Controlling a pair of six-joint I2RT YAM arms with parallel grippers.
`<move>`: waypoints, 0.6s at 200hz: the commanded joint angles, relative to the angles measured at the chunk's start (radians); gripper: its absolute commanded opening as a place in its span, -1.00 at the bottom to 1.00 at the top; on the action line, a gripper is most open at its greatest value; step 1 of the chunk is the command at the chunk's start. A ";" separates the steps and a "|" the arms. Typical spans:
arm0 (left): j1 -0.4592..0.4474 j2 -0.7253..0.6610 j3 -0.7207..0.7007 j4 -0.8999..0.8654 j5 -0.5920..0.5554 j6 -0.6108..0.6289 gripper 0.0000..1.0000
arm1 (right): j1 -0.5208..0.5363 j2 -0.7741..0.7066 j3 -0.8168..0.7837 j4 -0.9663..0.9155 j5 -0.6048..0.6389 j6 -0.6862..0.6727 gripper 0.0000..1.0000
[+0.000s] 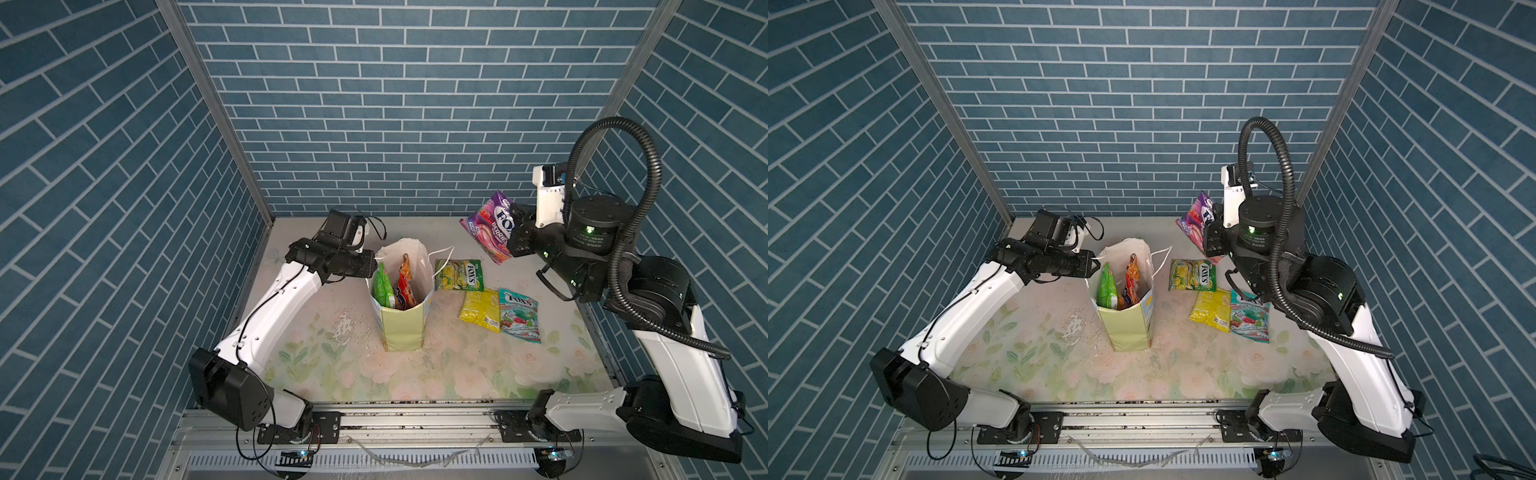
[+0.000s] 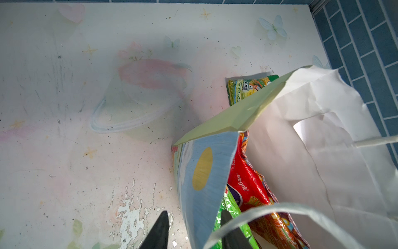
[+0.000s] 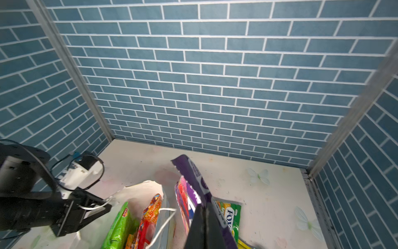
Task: Take the snacks out of the paper bag
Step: Place the snack at the center of the table.
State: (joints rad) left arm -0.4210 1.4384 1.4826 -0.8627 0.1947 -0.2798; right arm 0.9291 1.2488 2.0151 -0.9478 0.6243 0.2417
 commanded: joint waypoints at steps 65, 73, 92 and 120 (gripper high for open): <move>0.008 0.016 0.046 -0.027 -0.024 0.021 -0.18 | -0.041 -0.042 -0.133 -0.320 0.078 0.324 -1.00; 0.007 0.016 0.046 -0.028 -0.024 0.025 -0.18 | -0.063 -0.018 -0.145 -0.353 0.025 0.346 -1.00; 0.008 0.013 0.038 -0.028 -0.028 0.028 -0.18 | -0.101 0.037 -0.209 -0.387 -0.119 0.401 -1.00; 0.008 0.004 0.016 -0.009 -0.037 0.030 -0.18 | -0.119 0.077 -0.359 -0.313 -0.282 0.458 -1.00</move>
State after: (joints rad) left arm -0.4210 1.4467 1.5032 -0.8707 0.1783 -0.2680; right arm 0.8196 1.2938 1.7569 -1.2655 0.5179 0.5831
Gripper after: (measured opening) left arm 0.411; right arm 0.041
